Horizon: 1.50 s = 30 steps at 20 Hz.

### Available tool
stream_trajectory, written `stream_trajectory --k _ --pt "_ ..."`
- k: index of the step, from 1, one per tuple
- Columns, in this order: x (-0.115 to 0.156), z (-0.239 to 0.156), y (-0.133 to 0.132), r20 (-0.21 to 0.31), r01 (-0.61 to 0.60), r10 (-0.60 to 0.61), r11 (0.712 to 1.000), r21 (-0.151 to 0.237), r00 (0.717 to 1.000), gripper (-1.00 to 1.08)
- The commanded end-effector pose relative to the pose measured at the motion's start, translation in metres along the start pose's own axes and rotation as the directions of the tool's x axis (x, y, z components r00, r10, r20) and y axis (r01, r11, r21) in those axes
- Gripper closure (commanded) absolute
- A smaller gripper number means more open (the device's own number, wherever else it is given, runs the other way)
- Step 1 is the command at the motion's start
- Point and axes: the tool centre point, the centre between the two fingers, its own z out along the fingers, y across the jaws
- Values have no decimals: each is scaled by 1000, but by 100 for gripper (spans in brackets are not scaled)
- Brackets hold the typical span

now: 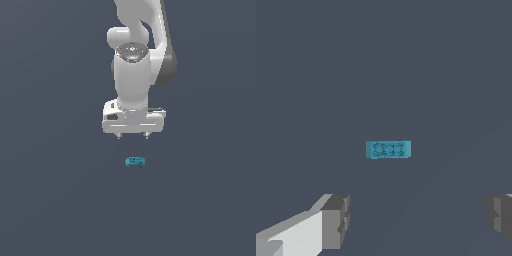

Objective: Pick up the object and move it to a goal position.

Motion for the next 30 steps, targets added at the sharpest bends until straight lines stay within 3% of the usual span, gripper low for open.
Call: stream_trajectory --k 1,10,17,30 --pt "0 0 0 0 0 0 1000 0 1000 -92" --pt "4 -5 13 3 17 -17 999 -27 1000 -92" --pt "4 -3 12 4 0 0 1000 -25 1000 -92" --pt "6 16 8 12 -204 205 979 -20 979 -92"
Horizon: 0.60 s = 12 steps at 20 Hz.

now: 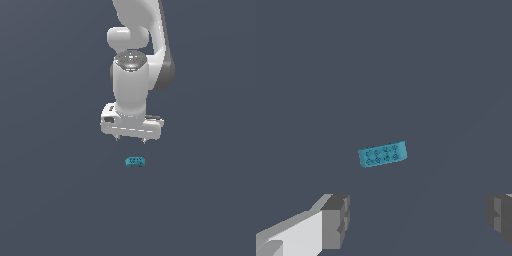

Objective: Pick up the object and move it to a goal position.

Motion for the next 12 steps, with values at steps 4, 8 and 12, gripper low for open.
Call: stream_trajectory --k 4,8,12 --pt "1 13 -3 9 -139 139 990 2 990 -92" --pt "1 23 -6 15 -245 245 970 1 969 -92" --pt "2 33 -8 21 -348 348 938 -2 937 -92"
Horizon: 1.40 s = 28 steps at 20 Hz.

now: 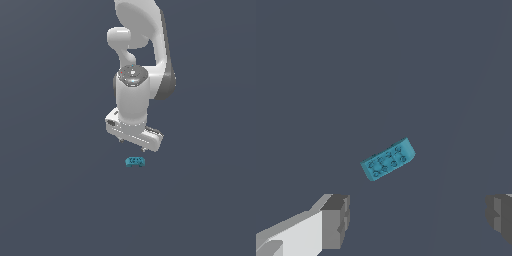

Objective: Pick up the object and move it to a goal position.

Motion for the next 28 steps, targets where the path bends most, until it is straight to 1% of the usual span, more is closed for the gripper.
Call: stream_trajectory --k 1,4,7,10,14,17,21,24,28 --pt "0 6 -1 3 -69 69 998 -1 998 -92" --pt "0 14 -3 7 -150 150 989 -3 989 -92" --pt "0 21 -5 9 -229 229 973 -6 973 -92" --pt "-1 29 -6 11 -307 307 952 -10 952 -92" --pt "-1 39 -8 12 -407 407 913 -15 913 -92" --pt "-2 46 -9 12 -479 479 878 -20 878 -92" --pt "-2 56 -11 9 -570 570 821 -25 821 -92" --pt "-2 63 -12 6 -634 634 773 -30 773 -92" --pt "-3 72 -13 1 -713 713 701 -35 701 -92"
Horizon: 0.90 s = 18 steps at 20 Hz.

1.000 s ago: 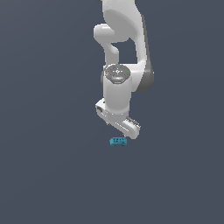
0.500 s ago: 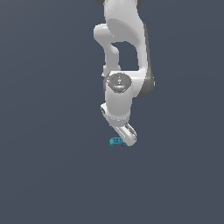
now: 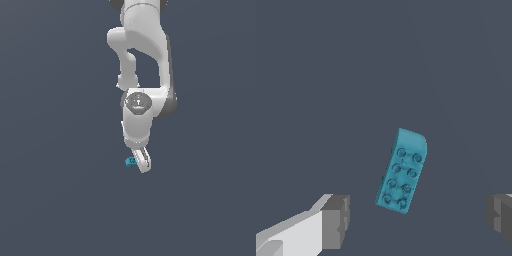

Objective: Pick up the object and move it to a goal position.

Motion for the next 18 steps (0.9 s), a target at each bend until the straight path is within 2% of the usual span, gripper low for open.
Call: stream_trajectory --k 1,9,18 --pt "-1 6 -1 -2 -68 68 998 -3 998 -92" --pt "-3 20 -2 -9 -229 229 973 -8 973 -92" --pt "-4 27 -2 -13 -305 305 952 -9 952 -92"
